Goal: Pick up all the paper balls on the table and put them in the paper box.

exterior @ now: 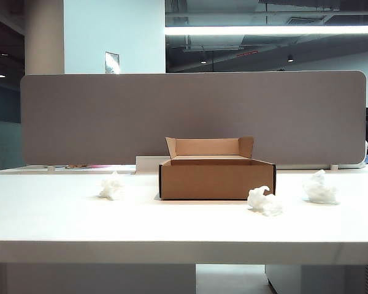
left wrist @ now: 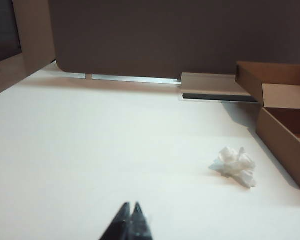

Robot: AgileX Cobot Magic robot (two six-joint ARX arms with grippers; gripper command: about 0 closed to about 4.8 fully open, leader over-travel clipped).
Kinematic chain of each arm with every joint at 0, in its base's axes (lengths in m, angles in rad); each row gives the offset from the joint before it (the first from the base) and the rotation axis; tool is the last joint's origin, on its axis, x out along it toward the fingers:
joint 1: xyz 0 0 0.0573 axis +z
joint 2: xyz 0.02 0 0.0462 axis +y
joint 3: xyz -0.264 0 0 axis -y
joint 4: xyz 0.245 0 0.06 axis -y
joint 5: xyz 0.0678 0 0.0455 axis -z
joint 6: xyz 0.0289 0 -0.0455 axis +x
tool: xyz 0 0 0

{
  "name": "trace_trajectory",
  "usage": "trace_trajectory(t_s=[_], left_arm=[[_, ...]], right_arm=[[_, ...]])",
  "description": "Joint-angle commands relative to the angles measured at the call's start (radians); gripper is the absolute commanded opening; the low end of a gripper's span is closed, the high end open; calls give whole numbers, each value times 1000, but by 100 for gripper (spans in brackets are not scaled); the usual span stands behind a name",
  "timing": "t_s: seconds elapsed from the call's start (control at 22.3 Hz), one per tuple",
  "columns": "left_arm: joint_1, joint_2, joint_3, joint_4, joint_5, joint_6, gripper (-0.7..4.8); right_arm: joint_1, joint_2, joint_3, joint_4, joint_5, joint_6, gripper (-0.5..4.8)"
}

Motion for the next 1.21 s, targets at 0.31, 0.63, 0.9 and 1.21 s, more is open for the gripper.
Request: trace_trajectory(t_s=[0.31, 0.63, 0.9, 1.21], left_arm=[[0, 1, 5, 20, 13, -1, -6], [0, 1, 5, 20, 15, -29, -6], [0, 1, 5, 20, 15, -28, -6], [0, 1, 6, 15, 15, -29, -6]], right_arm=[[1, 5, 150, 39, -48, 2, -2], [1, 126, 250, 8, -51, 2, -2], [1, 441, 412, 10, -68, -3, -2], [1, 880, 624, 3, -113, -101, -2]])
